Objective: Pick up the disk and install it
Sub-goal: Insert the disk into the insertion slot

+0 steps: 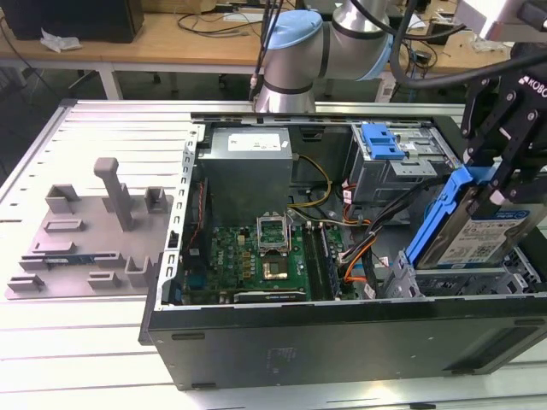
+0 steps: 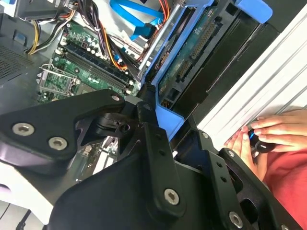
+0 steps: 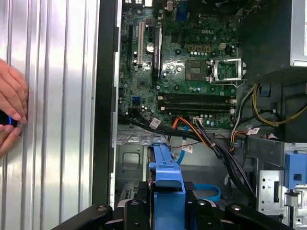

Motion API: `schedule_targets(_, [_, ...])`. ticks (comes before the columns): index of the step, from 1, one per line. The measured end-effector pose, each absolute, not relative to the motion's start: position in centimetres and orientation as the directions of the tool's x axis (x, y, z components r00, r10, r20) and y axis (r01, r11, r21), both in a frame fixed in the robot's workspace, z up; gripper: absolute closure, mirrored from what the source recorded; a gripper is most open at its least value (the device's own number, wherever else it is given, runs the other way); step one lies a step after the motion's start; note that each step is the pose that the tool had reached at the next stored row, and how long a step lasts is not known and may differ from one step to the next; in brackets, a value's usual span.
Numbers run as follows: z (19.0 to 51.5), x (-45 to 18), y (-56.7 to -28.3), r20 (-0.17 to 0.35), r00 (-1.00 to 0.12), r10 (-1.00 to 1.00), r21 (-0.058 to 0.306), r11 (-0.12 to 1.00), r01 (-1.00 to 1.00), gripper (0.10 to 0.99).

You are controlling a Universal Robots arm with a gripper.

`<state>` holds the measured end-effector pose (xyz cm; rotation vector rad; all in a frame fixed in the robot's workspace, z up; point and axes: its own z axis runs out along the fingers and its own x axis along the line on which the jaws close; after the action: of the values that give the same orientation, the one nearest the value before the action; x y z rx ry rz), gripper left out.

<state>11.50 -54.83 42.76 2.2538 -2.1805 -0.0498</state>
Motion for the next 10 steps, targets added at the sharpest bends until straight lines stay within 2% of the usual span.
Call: schedule_targets(10, [41.4, 11.5, -55.3, -0.019, 0.033, -0.999, 0.026, -0.033, -0.999, 0.706])
